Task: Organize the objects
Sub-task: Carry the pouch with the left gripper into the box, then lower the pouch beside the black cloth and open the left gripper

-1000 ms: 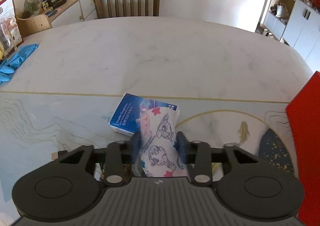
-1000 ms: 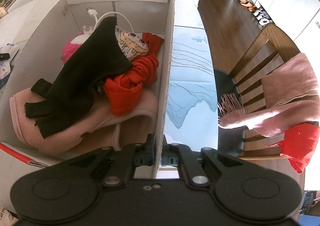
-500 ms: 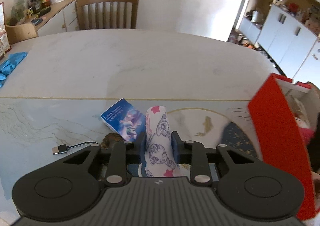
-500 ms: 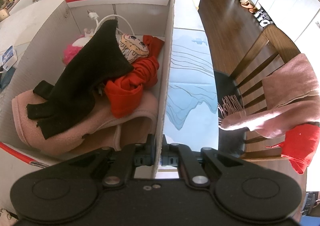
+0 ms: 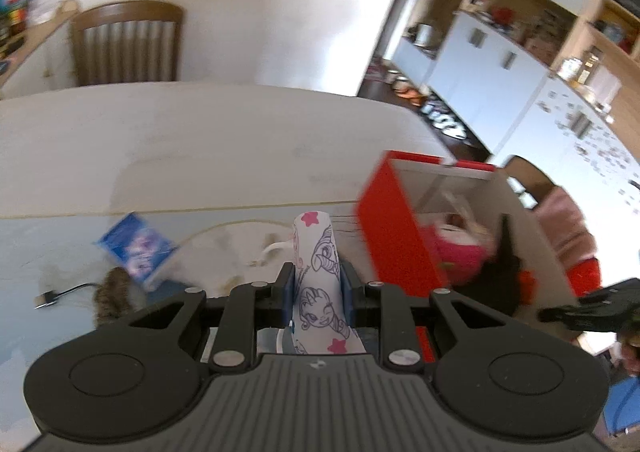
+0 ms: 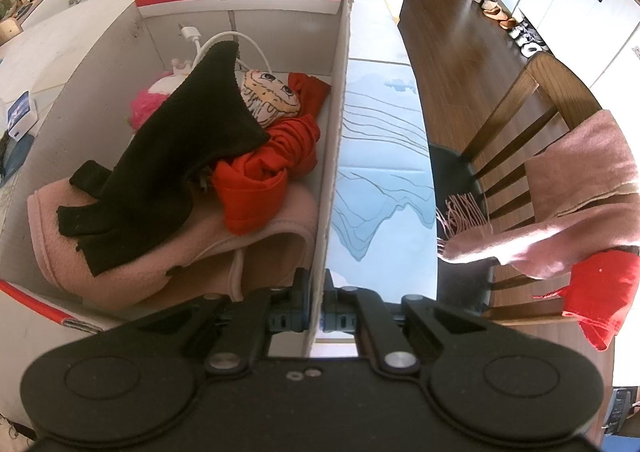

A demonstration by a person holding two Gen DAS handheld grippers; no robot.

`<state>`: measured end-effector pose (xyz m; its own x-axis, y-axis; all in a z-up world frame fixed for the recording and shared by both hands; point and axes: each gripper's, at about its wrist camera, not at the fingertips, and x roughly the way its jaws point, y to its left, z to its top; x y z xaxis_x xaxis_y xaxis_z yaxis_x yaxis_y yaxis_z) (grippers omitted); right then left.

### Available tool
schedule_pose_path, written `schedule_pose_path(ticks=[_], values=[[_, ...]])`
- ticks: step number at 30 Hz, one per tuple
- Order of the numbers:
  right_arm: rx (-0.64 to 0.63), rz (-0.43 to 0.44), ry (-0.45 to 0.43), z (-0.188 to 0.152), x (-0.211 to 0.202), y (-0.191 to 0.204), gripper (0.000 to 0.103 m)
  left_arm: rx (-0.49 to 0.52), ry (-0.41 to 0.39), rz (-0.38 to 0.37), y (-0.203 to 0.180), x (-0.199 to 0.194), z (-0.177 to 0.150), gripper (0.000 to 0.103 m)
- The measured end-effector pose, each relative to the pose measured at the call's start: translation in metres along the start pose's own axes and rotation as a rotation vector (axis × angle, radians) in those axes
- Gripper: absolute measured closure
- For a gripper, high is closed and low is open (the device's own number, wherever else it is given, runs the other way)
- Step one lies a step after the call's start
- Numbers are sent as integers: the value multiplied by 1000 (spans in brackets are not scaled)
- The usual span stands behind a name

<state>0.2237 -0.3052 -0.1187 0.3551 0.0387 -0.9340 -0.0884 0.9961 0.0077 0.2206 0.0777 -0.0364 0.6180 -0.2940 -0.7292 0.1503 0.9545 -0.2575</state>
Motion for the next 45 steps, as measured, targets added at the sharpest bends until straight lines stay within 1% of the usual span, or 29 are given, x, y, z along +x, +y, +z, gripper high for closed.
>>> schedule_pose_path(ticks=[4,13,18,21,28,31,36,43,45], values=[[-2,4,-4,-1,0,-1,99,59,13,-62,-30,2,4,81],[-4,5,-12,-1,0,-1,99,215,35,-171,-99,18,17,81],[-1,10,-15,-2,-1,-1,99,303,55,-202,-134,33,19,81],[1,14,-16,-2,-1,-1,99,331,83,-217,-149,47,20,80],[2,21,-19,-1,-1,-2,99,402,141,-220,-175,78,10,81],[2,22,-19,-2,-1,-2,99,425,171,-201,-180,92,4,81],[1,23,-21,-2,-1,-2,99,446,222,-173,-182,110,-5,80],[1,23,-21,-2,-1,-2,99,426,257,-163,-173,120,-12,80],[1,23,-21,-2,-1,-2,99,424,260,-160,-171,121,-14,77]])
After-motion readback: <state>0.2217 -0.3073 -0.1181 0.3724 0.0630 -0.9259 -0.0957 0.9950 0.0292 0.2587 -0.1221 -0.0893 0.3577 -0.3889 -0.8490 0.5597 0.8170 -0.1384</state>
